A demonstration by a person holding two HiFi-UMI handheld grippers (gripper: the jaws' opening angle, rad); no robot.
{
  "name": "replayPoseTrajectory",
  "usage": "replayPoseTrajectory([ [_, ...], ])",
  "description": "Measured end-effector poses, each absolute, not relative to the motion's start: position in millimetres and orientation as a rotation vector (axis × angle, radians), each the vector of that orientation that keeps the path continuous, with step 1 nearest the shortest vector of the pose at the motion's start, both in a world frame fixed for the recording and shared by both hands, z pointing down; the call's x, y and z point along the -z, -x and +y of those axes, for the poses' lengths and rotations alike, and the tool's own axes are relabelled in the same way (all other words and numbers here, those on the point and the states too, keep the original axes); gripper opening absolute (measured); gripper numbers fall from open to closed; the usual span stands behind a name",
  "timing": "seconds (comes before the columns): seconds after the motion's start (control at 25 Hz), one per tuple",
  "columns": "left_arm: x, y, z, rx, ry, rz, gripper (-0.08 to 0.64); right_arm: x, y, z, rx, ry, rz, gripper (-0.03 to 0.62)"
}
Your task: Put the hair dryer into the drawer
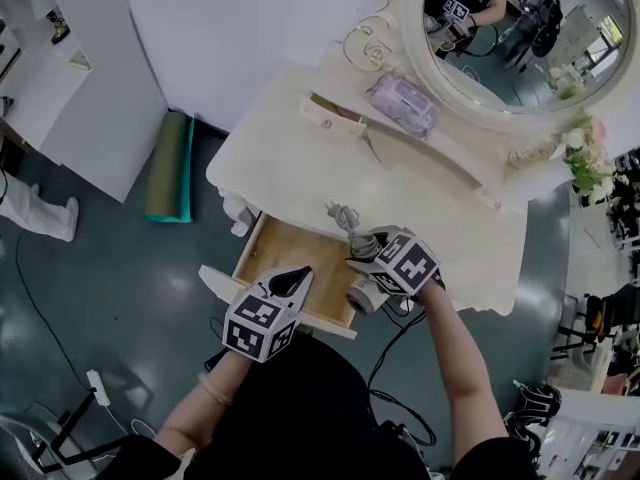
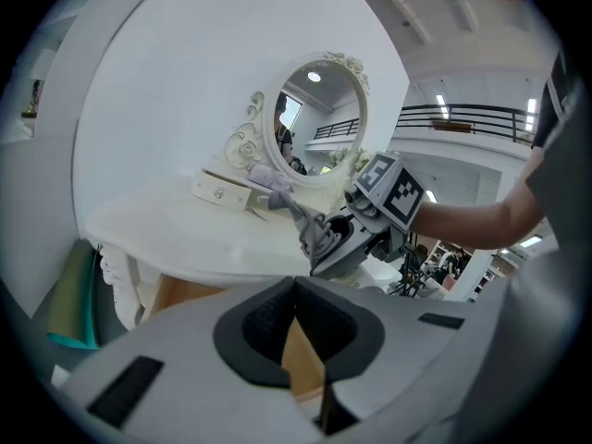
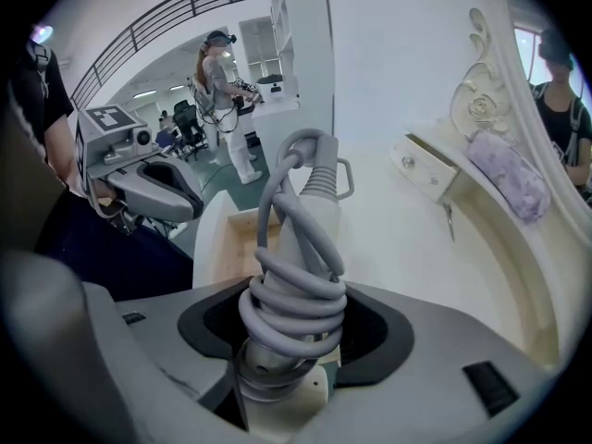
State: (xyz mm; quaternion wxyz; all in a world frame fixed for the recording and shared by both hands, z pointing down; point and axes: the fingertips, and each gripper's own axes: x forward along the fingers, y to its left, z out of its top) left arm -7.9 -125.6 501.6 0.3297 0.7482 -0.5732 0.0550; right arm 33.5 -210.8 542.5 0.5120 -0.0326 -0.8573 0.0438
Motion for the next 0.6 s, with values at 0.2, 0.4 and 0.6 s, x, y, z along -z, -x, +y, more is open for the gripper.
replayPoseTrajectory([
  [0.2, -508, 26, -114, -0.13, -1.903, -1.549, 0.0, -556, -10, -191, -0.12, 0.095, -2.079, 0.253],
  [0.4, -513, 40, -102, -0.116, -1.854, -1.585, 0.0, -577, 6, -176, -0.069, 0.12, -2.058, 0.253],
  [0.6, -518, 49, -97, -0.092, -1.811, -1.611, 0.0, -600, 16, -161, -0.021, 0.186, -2.017, 0.253],
])
